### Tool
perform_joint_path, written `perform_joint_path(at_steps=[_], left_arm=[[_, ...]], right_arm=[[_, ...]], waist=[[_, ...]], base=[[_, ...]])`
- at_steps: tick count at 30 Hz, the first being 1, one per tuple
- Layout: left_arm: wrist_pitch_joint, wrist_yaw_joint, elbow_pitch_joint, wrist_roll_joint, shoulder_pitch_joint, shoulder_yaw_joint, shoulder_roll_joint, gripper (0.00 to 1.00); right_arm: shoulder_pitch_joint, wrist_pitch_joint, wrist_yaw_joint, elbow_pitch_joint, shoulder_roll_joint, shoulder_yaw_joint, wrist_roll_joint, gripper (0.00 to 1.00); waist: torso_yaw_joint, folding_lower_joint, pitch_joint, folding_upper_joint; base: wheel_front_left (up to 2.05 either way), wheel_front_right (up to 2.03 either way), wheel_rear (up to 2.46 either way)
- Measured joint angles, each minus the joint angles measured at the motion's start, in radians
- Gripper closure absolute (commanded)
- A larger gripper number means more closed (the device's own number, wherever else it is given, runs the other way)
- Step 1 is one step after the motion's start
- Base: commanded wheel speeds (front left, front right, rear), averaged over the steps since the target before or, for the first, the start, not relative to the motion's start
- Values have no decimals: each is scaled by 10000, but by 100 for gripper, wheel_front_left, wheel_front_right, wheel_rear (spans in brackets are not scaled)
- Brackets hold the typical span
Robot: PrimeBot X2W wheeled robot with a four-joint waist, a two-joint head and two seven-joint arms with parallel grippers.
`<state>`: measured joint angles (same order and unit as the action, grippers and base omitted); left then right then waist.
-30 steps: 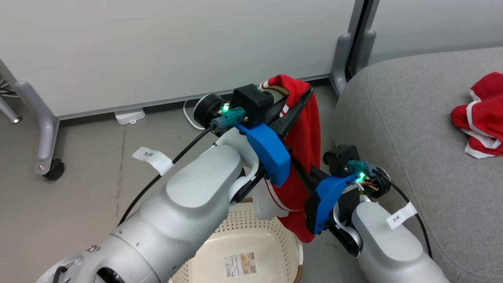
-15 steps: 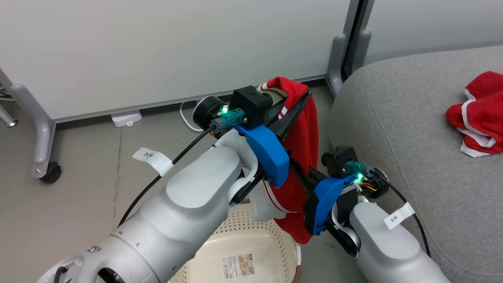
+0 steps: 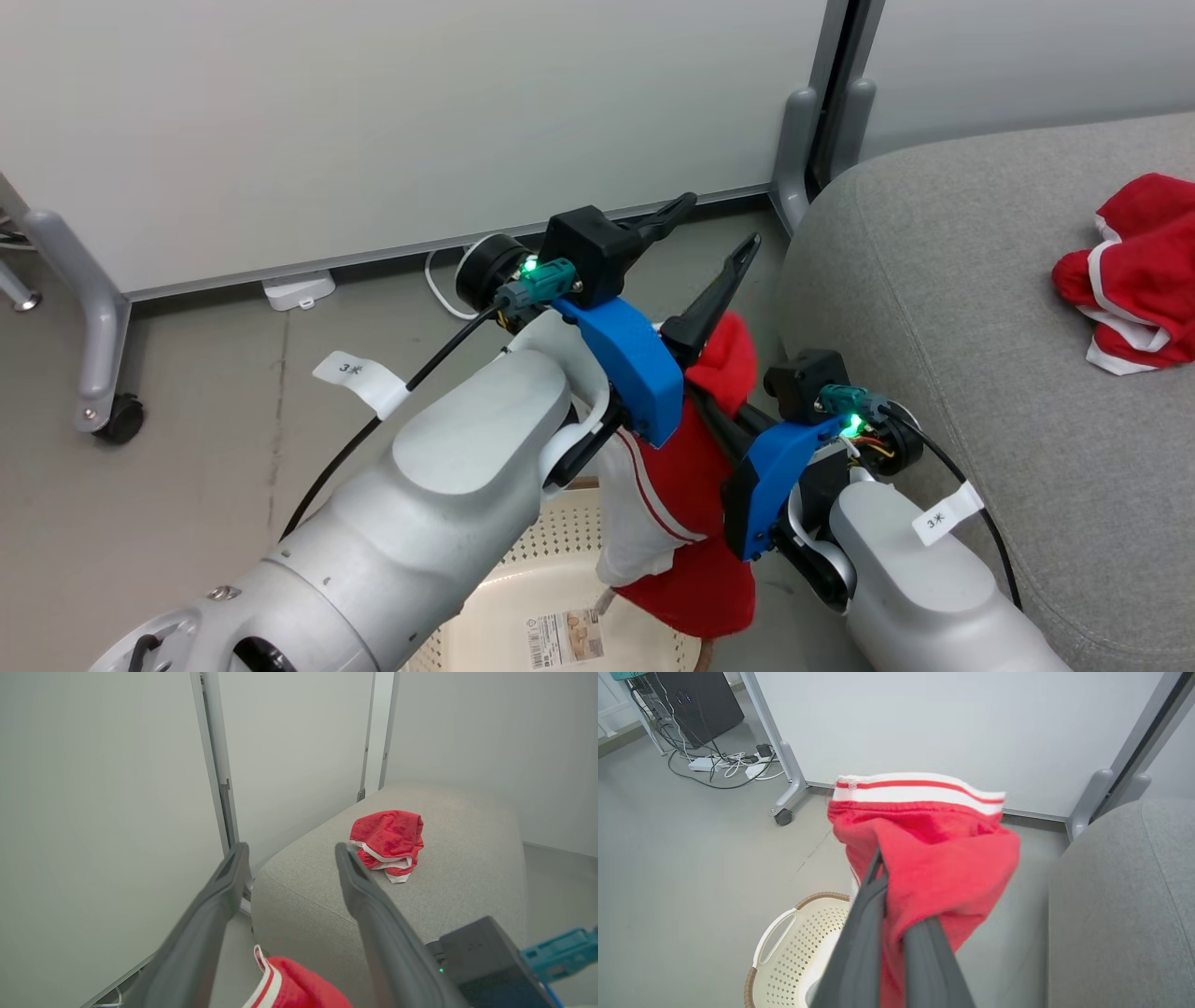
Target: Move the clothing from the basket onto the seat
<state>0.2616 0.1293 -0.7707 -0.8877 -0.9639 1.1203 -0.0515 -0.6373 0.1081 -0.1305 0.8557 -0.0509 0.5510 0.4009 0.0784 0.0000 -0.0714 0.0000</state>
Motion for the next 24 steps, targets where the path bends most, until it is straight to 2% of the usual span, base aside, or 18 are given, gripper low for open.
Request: perform_joint_path(at_steps=[7, 11, 24], left_arm=[[0, -15, 209, 123, 270, -407, -50, 0], [2, -207, 656, 575, 721, -834, -318, 0], [12, -372, 3438, 2336, 4168, -3532, -1411, 0]], right_arm=[[-40, 94, 0, 140, 0, -6, 54, 100], [-48, 153, 0, 190, 0, -58, 23, 100], [-58, 357, 0, -73, -10, -489, -382, 100]], waist=[[-22, 0, 13, 0], [-22, 0, 3, 0], [-118, 0, -119, 0]], base=[[0, 0, 0], [0, 0, 0], [0, 0, 0]])
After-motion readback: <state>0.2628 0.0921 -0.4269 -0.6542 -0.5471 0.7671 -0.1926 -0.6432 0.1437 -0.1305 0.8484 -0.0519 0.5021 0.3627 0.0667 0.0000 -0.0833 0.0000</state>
